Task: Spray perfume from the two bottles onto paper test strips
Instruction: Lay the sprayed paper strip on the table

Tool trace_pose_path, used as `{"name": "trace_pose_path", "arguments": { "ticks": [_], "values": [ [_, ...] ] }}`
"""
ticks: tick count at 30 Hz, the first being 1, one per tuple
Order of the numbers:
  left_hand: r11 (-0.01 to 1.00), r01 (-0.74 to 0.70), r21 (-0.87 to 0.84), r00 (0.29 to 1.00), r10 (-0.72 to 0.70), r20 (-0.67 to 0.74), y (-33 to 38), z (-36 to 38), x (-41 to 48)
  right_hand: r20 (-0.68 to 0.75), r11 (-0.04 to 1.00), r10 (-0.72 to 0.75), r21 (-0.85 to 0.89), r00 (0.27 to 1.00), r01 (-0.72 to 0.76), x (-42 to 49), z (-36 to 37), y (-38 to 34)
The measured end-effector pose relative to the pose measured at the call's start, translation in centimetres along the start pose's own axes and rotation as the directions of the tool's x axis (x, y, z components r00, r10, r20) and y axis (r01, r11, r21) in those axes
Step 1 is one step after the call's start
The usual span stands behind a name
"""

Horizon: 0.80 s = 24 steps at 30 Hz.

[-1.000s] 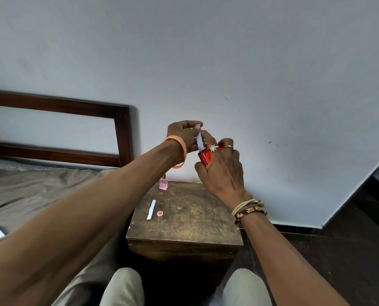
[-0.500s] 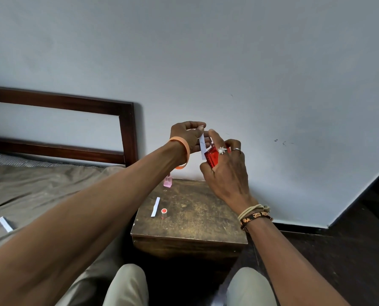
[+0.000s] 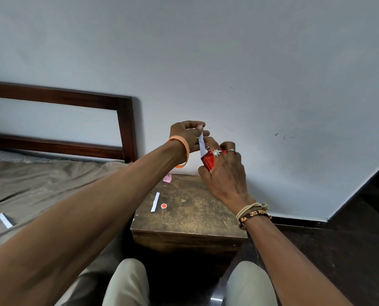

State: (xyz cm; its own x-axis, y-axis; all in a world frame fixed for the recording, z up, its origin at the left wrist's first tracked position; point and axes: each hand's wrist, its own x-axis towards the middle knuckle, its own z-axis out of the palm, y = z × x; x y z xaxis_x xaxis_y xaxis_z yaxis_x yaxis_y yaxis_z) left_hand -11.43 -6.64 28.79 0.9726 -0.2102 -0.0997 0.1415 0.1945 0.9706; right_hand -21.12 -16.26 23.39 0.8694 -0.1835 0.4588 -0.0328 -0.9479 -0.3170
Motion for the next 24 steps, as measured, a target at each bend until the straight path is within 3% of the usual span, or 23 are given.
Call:
{"name": "trace_pose_path", "arguments": {
  "ticks": [5,8,12,17,21,24],
  "values": [
    [1.0,0.011,-0.014,1.0,-0.011,-0.023,0.0,0.0,0.2,-0.049,0.995,-0.006,0.104,0.999,0.011,-0.2,0.1,0.1],
    [0.999,0.03,-0.017,0.999,-0.03,-0.019,-0.2,0.0,0.4,-0.01,1.0,-0.02,0.002,1.0,0.02,0.1,-0.1,0.2],
    [0.998,0.048,-0.039,0.999,-0.049,-0.013,-0.3,-0.1,0.5,0.008,0.996,0.008,0.085,1.0,-0.009,-0.4,0.2,0.1],
    [0.997,0.065,-0.045,0.997,-0.066,-0.027,0.0,-0.3,0.5,0.016,1.0,0.004,0.011,1.0,-0.005,-0.6,0.3,0.5],
    [0.996,0.068,-0.058,0.998,-0.069,-0.013,0.1,-0.4,0.5,0.008,0.994,-0.003,0.111,1.0,0.002,-1.3,0.5,0.4],
    [0.995,0.072,-0.063,0.997,-0.073,-0.022,0.0,-0.5,0.5,0.004,0.999,-0.027,0.025,1.0,0.026,-1.4,0.5,0.4]
  ]
}}
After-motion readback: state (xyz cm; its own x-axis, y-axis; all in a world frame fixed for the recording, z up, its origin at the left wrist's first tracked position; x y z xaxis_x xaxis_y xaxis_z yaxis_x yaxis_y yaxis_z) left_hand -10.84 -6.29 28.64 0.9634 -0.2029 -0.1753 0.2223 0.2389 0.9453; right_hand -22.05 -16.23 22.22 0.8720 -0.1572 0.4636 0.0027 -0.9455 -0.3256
